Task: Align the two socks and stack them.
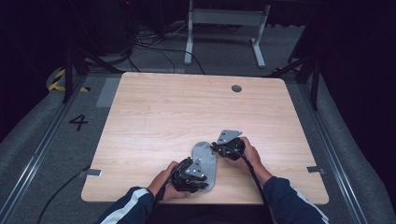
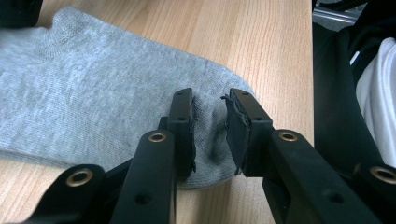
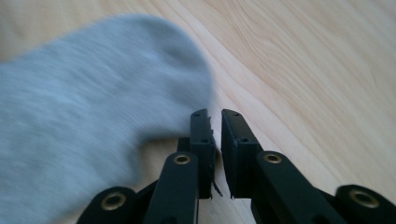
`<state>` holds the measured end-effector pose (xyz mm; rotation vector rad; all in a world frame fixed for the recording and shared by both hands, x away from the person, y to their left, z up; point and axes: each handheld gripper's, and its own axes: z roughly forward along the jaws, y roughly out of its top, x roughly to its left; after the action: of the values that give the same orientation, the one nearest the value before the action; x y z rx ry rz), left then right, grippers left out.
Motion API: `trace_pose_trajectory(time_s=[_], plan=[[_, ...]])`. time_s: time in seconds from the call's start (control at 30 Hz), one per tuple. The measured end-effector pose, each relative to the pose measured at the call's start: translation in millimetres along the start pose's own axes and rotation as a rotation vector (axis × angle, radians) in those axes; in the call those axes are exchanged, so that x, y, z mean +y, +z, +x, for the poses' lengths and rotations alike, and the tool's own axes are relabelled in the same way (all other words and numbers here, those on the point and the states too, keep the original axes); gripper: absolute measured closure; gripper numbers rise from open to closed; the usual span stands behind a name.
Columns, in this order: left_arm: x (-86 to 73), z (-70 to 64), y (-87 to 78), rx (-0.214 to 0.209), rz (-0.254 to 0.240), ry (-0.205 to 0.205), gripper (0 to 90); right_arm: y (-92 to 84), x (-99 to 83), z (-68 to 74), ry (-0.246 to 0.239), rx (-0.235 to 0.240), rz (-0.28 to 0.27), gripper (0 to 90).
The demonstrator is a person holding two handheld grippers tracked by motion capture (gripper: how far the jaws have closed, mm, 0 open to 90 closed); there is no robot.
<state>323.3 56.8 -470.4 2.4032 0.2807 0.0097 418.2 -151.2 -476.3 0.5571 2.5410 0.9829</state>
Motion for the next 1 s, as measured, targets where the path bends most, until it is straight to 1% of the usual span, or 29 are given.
trace_pose_trajectory(time_s=[0.03, 0.07, 0.13, 0.17, 0.23, 0.27, 0.3, 0.33, 0.37, 0.4, 0.43, 0.47, 0.5, 0.53, 0.57, 0.6, 0.63, 0.67, 0.7, 0.73, 0.77, 0.8, 0.83, 0.9, 0.93, 0.97, 1.0], plan=[[0.3, -0.4, 0.1, 0.001, 0.002, -0.001, 72.3, 0.4, -1.9, -3.0, 0.035, 0.011, -0.014, 84.1], [0.9, -0.6, 0.0, 0.005, 0.007, 0.006, 72.4, 0.7, -2.3, -4.3, 0.042, 0.014, -0.019, 82.3], [1.3, -1.6, 0.1, 0.008, 0.011, 0.006, 72.4, -0.4, -1.1, -3.4, 0.014, -0.009, -0.005, 79.9], [1.3, -1.0, 0.1, 0.006, 0.010, 0.011, 72.4, -1.8, -0.7, -2.9, 0.007, -0.005, -0.008, 79.6], [1.1, -0.6, 0.6, 0.003, 0.004, 0.008, 72.4, -6.6, 0.0, -3.5, 0.002, -0.013, -0.021, 79.3], [1.2, -0.3, 0.9, 0.000, 0.004, 0.009, 72.4, -10.1, 0.4, -4.4, -0.001, -0.009, -0.037, 78.7], [1.5, -0.1, 1.3, -0.004, 0.002, 0.009, 72.4, -14.1, 0.9, -5.4, 0.008, 0.005, -0.063, 77.9], [1.9, -0.1, 1.5, -0.006, 0.004, 0.012, 72.5, -18.7, 1.7, -5.5, 0.018, 0.023, -0.105, 77.4], [2.4, 0.3, 1.4, -0.005, 0.010, 0.020, 72.5, -21.4, 3.1, -4.1, 0.024, 0.039, -0.130, 76.8], [2.8, 0.5, 1.9, -0.009, 0.008, 0.020, 72.5, -22.8, 5.9, -0.1, 0.017, 0.065, -0.153, 75.9], [3.3, 0.9, 2.3, -0.010, 0.007, 0.021, 72.5, -21.9, 8.5, 4.7, -0.005, 0.075, -0.159, 75.0], [3.7, 0.9, 3.0, -0.015, 0.003, 0.018, 72.5, -19.8, 10.8, 10.1, -0.029, 0.083, -0.148, 74.3], [4.1, 1.5, 3.2, -0.019, 0.008, 0.025, 72.6, -16.6, 12.1, 14.5, -0.055, 0.093, -0.136, 73.9], [4.5, 1.5, 4.1, -0.022, 0.003, 0.022, 72.6, -13.8, 12.4, 17.5, -0.068, 0.094, -0.119, 73.9], [5.7, 1.9, 5.1, -0.025, 0.004, 0.031, 72.7, -11.0, 12.3, 19.4, -0.078, 0.082, -0.093, 74.2], [6.1, 1.1, 6.2, -0.027, -0.002, 0.025, 72.7, -6.7, 10.4, 19.4, -0.085, 0.065, -0.056, 75.3], [7.0, 1.3, 7.1, -0.032, 0.000, 0.035, 72.7, -5.3, 8.2, 17.4, -0.073, 0.068, -0.048, 76.6], [8.4, 1.4, 8.6, -0.037, -0.001, 0.034, 72.8, -4.8, 4.7, 12.9, -0.050, 0.061, -0.046, 78.6], [10.0, 1.0, 10.9, -0.043, -0.011, 0.025, 73.0, -6.1, 0.3, 6.0, -0.011, 0.046, -0.045, 80.0], [11.7, 1.4, 12.1, -0.050, -0.005, 0.038, 73.3, -8.2, -3.2, -0.9, 0.017, 0.037, -0.048, 80.9], [13.1, 1.4, 13.3, -0.054, -0.006, 0.044, 73.4, -9.7, -5.6, -5.1, 0.035, 0.018, -0.041, 80.6], [14.9, 1.3, 14.8, -0.056, -0.004, 0.048, 73.4, -10.4, -7.3, -7.9, 0.047, 0.016, -0.039, 80.5], [17.0, 1.5, 16.9, -0.061, -0.006, 0.051, 73.5, -11.1, -9.5, -10.6, 0.063, 0.025, -0.045, 80.4], [22.3, 0.8, 19.3, -0.060, 0.009, 0.069, 73.3, -12.9, -11.7, -11.3, 0.068, 0.025, -0.044, 79.5], [25.6, -0.4, 19.3, -0.054, 0.025, 0.094, 72.2, -14.8, -11.7, -10.9, 0.052, 0.018, -0.041, 77.1], [28.7, -1.8, 17.4, -0.050, 0.036, 0.114, 69.0, -17.4, -11.7, -11.0, 0.045, 0.013, -0.039, 74.4], [30.5, -2.6, 15.3, -0.048, 0.027, 0.114, 65.4, -21.4, -12.0, -12.0, 0.044, 0.016, -0.045, 72.3]])
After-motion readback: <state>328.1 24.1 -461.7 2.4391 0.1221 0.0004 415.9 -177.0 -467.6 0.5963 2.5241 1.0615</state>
